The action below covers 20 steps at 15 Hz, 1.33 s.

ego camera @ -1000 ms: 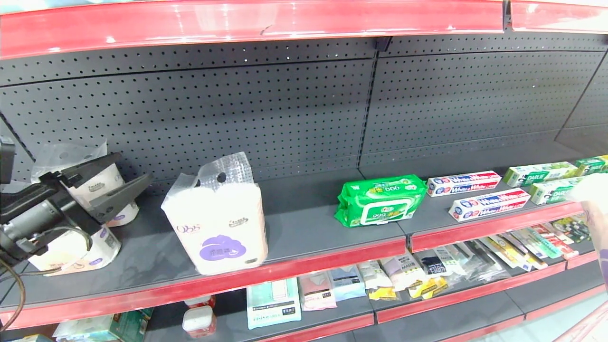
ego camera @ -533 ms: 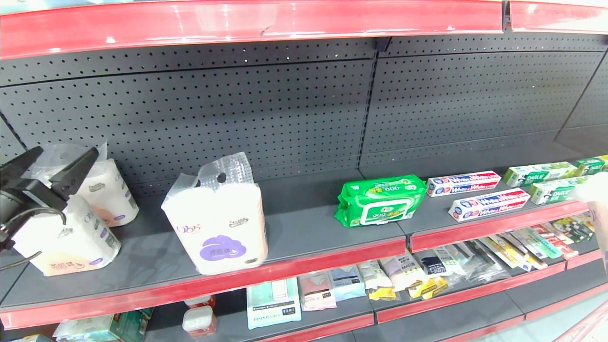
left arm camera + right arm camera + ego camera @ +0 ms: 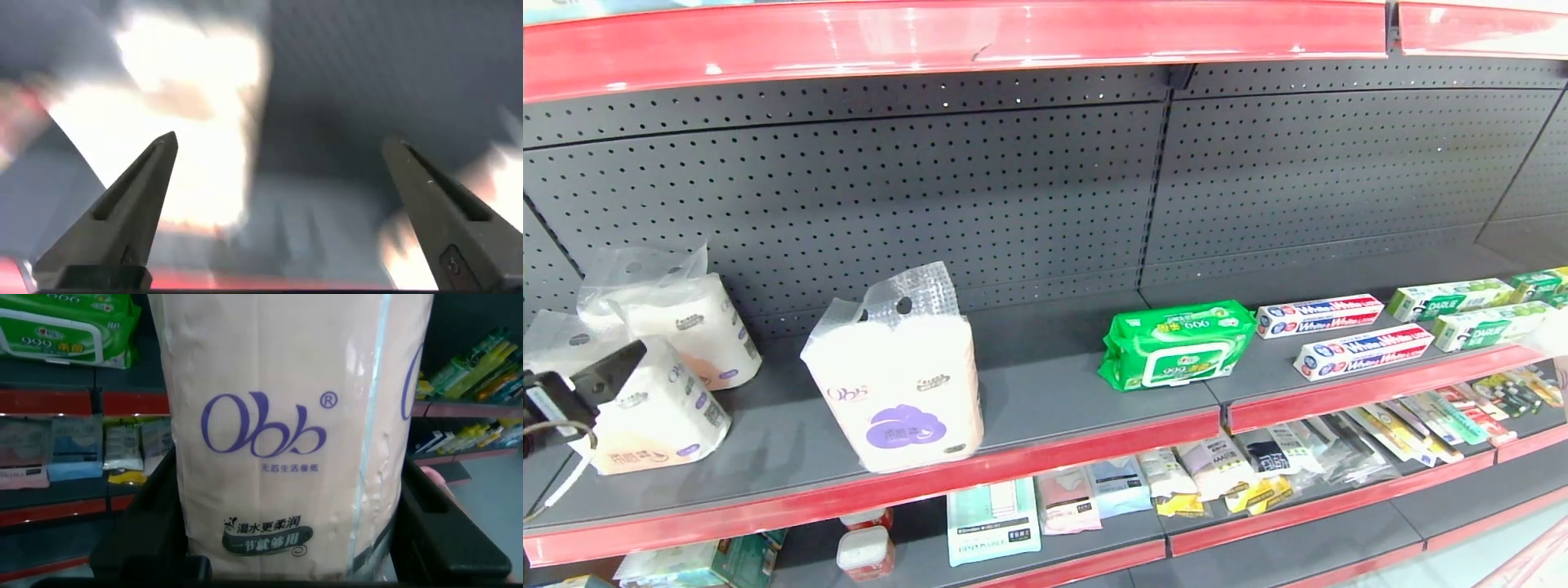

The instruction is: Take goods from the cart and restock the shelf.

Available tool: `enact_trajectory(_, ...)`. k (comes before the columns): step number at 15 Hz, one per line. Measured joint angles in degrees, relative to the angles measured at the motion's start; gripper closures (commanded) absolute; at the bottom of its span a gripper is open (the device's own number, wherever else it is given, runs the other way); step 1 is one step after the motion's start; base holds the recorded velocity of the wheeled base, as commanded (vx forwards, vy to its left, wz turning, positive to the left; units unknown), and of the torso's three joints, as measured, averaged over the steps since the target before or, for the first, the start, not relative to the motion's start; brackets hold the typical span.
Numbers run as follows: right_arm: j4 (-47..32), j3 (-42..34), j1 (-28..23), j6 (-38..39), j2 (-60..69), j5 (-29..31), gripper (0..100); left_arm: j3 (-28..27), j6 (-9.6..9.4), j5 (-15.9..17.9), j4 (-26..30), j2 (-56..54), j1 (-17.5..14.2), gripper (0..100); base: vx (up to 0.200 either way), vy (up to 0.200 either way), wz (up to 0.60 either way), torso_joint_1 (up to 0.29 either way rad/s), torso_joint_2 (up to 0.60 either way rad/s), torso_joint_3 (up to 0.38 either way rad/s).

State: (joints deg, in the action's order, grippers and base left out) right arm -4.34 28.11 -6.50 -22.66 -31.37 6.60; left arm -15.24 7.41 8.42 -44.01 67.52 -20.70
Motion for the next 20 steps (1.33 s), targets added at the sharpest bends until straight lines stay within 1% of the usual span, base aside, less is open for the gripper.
enact_trajectory(2, 0.0, 0.38, 0.0, -0.32, 0.09, 0.0, 100, -3.63, -0.3, 7.75, 22.26, -12.65, 0.12, 0, 0.0, 0.0, 0.0, 0.0, 0.0, 0.0)
enact_trajectory(3, 0.07, 0.66, 0.0, -0.54, -0.18, 0.02, 100, -5.21, -0.61, 11.14, 30.03, -18.6, 0.52, 0, 0.0, 0.0, 0.0, 0.0, 0.0, 0.0)
enact_trajectory(4, 0.11, 0.9, 0.0, -0.73, -0.5, 0.05, 100, -6.61, -0.95, 13.98, 35.69, -24.28, 1.39, 0, 0.0, 0.0, 0.0, 0.0, 0.0, 0.0)
enact_trajectory(5, 0.13, 1.01, 0.02, -0.77, -0.77, 0.02, 100, -7.69, -1.34, 16.09, 40.16, -29.64, 3.58, 0, 0.0, 0.0, 0.0, 0.0, 0.0, 0.0)
enact_trajectory(6, 0.13, 1.01, 0.13, -0.71, -1.1, 0.0, 100, -8.46, -2.24, 17.38, 43.76, -34.62, 7.19, 0, 0.0, 0.0, 0.0, 0.0, 0.0, 0.0)
enact_trajectory(8, 0.57, 1.23, 0.38, -0.05, -2.54, -1.02, 100, -9.59, -5.63, 18.97, 54.19, -43.8, 14.25, 0, 0.0, 0.0, 0.0, 0.0, 0.0, 0.0)
enact_trajectory(9, 1.96, 1.57, 0.49, -0.02, -3.3, -2.28, 100, -10.08, -6.51, 18.94, 56.89, -46.91, 16.35, 0, 0.0, 0.0, 0.0, 0.0, 0.0, 0.0)
enact_trajectory(10, 2.93, 1.62, 0.5, 0.02, -4.02, -3.75, 100, -10.17, -6.88, 16.2, 58.08, -49.01, 17.24, 0, 0.0, 0.0, 0.0, 0.0, 0.0, 0.0)
enact_trajectory(11, 3.12, 1.4, 0.5, 0.2, -4.62, -4.24, 100, -10.23, -7.01, 10.95, 58.21, -50.47, 17.65, 0, 0.0, 0.0, 0.0, 0.0, 0.0, 0.0)
enact_trajectory(12, 3.17, 1.07, 0.41, 1.4, -5.18, -4.33, 100, -10.06, -7.01, 4.18, 58.39, -51.52, 17.86, 0, 0.0, 0.0, 0.0, 0.0, 0.0, 0.0)
enact_trajectory(13, 3.15, 0.79, 0.38, 1.93, -5.56, -4.39, 100, -9.57, -7.06, -1.54, 58.5, -52.42, 17.92, 0, 0.0, 0.0, 0.0, 0.0, 0.0, 0.0)
enact_trajectory(14, 3.15, 0.61, 0.41, 2.15, -5.89, -4.49, 100, -8.9, -7.12, -3.83, 58.59, -53.8, 18.16, 0, 0.0, 0.0, 0.0, 0.0, 0.0, 0.0)
enact_trajectory(15, 3.15, 0.55, 0.49, 2.24, -6.17, -4.66, 100, -8.27, -7.19, -2.55, 58.92, -55.49, 19.13, 0, 0.0, 0.0, 0.0, 0.0, 0.0, 0.0)
enact_trajectory(16, 3.17, 0.72, 0.5, 2.33, -6.53, -4.99, 100, -7.94, -7.25, -0.57, 59.79, -57.08, 21.33, 0, 0.0, 0.0, 0.0, 0.0, 0.0, 0.0)
enact_trajectory(17, 3.8, 0.99, 0.5, 2.36, -6.86, -5.1, 100, -7.72, -7.25, 0.66, 61.86, -58.51, 24.5, 0, 0.0, 0.0, 0.0, 0.0, 0.0, 0.0)
enact_trajectory(18, 4.56, 0.96, 0.5, 2.3, -7.0, -5.1, 100, -7.55, -7.25, -0.9, 63.62, -59.56, 26.54, 0, 0.0, 0.0, 0.0, 0.0, 0.0, 0.0)
enact_trajectory(19, 4.78, 0.85, 0.5, 2.26, -7.06, -5.12, 100, -7.28, -7.25, -5.8, 64.61, -60.31, 27.44, 0, 0.0, 0.0, 0.0, 0.0, 0.0, 0.0)
enact_trajectory(20, 4.72, 0.85, 0.5, 2.26, -7.13, -5.12, 100, -6.53, -7.23, -12.28, 65.07, -60.92, 27.92, 0, 0.0, 0.0, 0.0, 0.0, 0.0, 0.0)
